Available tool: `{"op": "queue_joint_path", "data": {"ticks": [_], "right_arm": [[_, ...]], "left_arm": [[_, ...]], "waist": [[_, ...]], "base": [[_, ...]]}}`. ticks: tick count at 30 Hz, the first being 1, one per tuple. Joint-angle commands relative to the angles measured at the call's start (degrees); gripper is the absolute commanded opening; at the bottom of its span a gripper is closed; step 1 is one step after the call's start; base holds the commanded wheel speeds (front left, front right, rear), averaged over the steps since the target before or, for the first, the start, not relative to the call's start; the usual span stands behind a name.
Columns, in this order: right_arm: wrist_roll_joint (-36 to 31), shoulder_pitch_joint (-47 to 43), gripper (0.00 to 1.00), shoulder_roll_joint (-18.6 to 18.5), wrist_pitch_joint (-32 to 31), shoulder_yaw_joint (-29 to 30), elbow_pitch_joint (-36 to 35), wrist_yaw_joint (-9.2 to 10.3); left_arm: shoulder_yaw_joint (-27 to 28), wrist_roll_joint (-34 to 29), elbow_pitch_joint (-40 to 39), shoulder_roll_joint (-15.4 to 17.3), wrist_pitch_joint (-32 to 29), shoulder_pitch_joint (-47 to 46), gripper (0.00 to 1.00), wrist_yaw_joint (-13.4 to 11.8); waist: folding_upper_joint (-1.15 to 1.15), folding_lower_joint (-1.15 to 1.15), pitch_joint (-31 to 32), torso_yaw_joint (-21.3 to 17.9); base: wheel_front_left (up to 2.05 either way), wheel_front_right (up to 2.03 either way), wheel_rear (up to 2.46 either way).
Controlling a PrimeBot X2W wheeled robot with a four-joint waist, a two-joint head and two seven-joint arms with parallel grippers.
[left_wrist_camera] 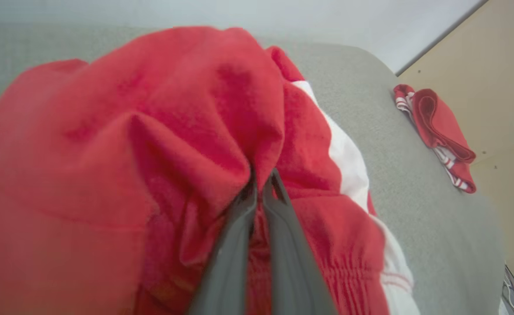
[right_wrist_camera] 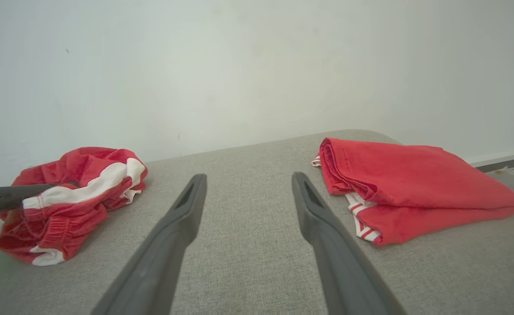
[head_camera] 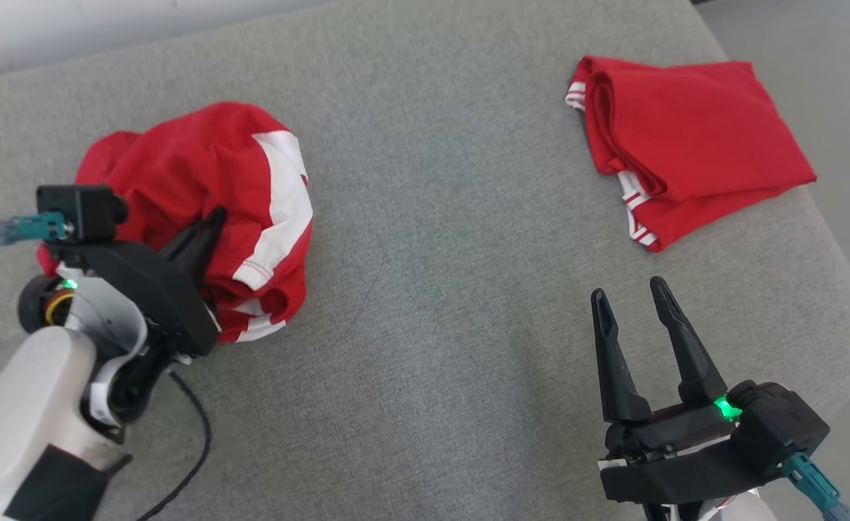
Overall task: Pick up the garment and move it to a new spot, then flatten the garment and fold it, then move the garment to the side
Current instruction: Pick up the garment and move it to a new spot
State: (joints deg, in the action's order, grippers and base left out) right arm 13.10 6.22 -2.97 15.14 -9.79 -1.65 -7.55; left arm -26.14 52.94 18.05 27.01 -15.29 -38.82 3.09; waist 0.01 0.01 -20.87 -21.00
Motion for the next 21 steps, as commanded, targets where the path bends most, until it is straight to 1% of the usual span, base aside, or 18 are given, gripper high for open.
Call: {"op": "queue_joint_path", "data": {"ticks": [1,2,3,4,8,10,14,19,21], "right_arm": [[0.2,0.7,1.0,0.1,0.0,-0.4,-0.1,0.15],[0.0,0.8,1.0,0.1,0.0,-0.6,0.1,0.15],[-0.1,0.9,1.0,0.1,0.0,-0.7,0.2,0.15],[-0.3,1.0,1.0,0.1,0.0,-0.7,0.2,0.15],[-1.2,1.3,1.0,0.1,0.0,-1.1,0.8,0.15],[-1.6,1.4,1.0,0.1,0.0,-1.1,1.1,0.15],[-2.4,1.0,1.0,0.1,0.0,-1.1,1.9,0.15],[-2.6,0.0,1.0,0.1,0.0,-1.8,3.1,0.15],[-2.7,-0.2,1.0,0.1,0.0,-2.1,3.6,0.15]], "left_arm": [[-0.4,-0.4,1.2,-0.9,1.1,-0.3,0.11,0.6],[-0.6,-1.0,1.8,-1.0,1.9,-0.6,0.3,0.9],[-0.6,-1.3,2.3,-1.3,2.9,-0.8,0.75,0.9],[-0.9,-1.7,2.7,-1.7,3.7,-1.0,1.0,1.2],[-1.1,-3.0,3.7,-3.3,8.1,-1.2,1.0,1.7],[-1.3,-4.0,3.8,-3.9,10.5,-0.8,1.0,1.6],[-2.4,-6.7,3.4,-5.1,15.4,1.4,1.0,0.5],[-1.6,-6.7,2.1,-6.6,20.5,6.1,1.0,-1.6],[-1.1,-6.7,1.1,-6.6,22.3,8.5,1.0,-2.7]], "waist": [[-0.01,-0.01,-1.3,0.6],[-0.01,-0.01,-1.3,0.9],[-0.01,-0.01,-1.3,1.3],[-0.01,-0.01,-1.2,1.7],[-0.01,-0.01,0.4,3.8],[-0.01,-0.01,1.6,4.9],[-0.01,-0.01,4.6,8.1],[-0.01,-0.01,8.3,11.8],[-0.01,-0.01,9.6,13.3]], "base": [[0.0,0.0,0.0],[0.0,0.0,0.0],[0.0,0.0,0.0],[0.0,0.0,0.0],[0.0,0.0,0.0],[0.0,0.0,0.0],[0.0,0.0,0.0],[0.0,0.0,0.0],[0.0,0.0,0.0]]}}
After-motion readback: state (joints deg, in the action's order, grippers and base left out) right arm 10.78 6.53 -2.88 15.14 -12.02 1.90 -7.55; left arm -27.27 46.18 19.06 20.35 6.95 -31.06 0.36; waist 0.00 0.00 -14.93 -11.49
